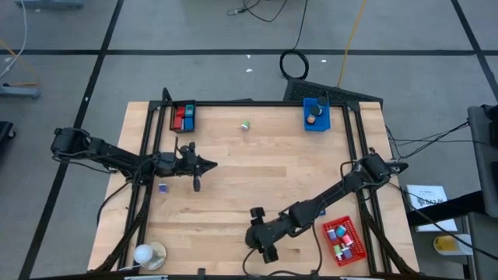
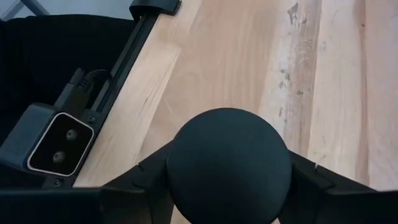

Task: Pick & Place Office items
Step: Put the red sand timer into the blue basket

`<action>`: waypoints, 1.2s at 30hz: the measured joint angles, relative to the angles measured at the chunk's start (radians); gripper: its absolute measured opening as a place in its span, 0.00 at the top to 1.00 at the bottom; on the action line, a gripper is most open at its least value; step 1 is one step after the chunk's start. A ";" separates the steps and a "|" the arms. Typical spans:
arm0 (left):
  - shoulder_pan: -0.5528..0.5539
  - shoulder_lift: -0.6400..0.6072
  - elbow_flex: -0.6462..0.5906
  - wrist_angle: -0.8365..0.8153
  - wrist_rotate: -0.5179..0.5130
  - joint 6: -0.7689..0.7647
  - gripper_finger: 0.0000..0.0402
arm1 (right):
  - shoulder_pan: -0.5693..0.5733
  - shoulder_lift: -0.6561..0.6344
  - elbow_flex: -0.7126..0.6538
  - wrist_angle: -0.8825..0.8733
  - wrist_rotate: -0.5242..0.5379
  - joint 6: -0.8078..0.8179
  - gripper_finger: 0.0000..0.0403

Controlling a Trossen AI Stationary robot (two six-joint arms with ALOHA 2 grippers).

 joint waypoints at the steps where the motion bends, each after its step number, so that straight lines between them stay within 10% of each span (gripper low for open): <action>1: 0.000 0.000 0.000 0.000 0.000 -0.002 0.95 | 0.000 -0.005 0.000 -0.002 0.001 0.000 0.52; 13: 0.000 0.000 0.000 -0.020 0.000 -0.009 0.95 | -0.077 -0.288 -0.016 -0.321 0.316 0.139 0.51; 19: 0.000 0.000 0.000 -0.023 0.000 -0.009 0.95 | -0.234 -0.562 -0.256 -0.444 0.455 0.275 0.51; 36: -0.029 0.000 0.000 0.025 -0.011 0.013 0.95 | -0.690 -0.999 -0.852 -0.359 0.416 0.389 0.51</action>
